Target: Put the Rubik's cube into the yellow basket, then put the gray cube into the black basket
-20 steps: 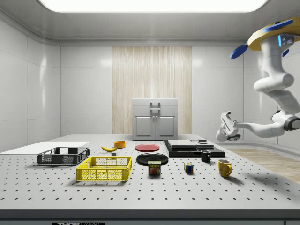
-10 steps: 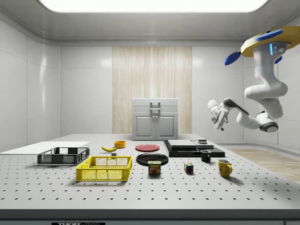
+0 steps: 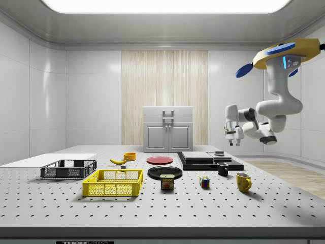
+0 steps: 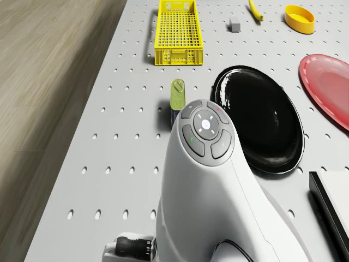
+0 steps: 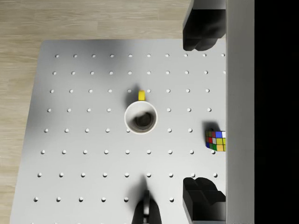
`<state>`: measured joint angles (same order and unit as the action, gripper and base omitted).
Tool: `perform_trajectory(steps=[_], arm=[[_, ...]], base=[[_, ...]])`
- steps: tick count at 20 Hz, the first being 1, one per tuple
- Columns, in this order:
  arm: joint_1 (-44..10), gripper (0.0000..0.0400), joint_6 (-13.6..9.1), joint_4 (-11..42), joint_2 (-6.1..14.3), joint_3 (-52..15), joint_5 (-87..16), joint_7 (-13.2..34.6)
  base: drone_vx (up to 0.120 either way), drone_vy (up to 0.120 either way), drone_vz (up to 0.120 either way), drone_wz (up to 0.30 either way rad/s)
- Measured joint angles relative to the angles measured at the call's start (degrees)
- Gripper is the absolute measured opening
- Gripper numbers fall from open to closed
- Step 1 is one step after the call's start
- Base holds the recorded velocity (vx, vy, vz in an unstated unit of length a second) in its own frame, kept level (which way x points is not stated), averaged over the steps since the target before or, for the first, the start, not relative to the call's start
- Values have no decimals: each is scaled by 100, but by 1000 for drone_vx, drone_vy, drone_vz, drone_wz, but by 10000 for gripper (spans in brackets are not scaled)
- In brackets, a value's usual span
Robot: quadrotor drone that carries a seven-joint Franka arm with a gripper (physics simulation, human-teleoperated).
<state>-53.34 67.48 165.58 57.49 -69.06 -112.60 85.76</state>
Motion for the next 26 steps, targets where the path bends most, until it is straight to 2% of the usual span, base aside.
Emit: perform_trajectory(steps=[4, 9, 13, 20, 26], arm=[[-319, 400, -70, 29, 176, -158, -95, 216], [-535, 400, -38, 35, 361, -279, -91, 372], [-637, 400, 36, 30, 496, -346, -48, 453], [-751, 400, 204, 17, 715, -435, 54, 552], [-821, 400, 358, 4, 891, -497, 146, 616]], base=[[120, 0, -120, 0], [120, -24, -120, 0], [120, -110, -120, 0], [120, -11, -120, 0], [120, 0, -60, 0]])
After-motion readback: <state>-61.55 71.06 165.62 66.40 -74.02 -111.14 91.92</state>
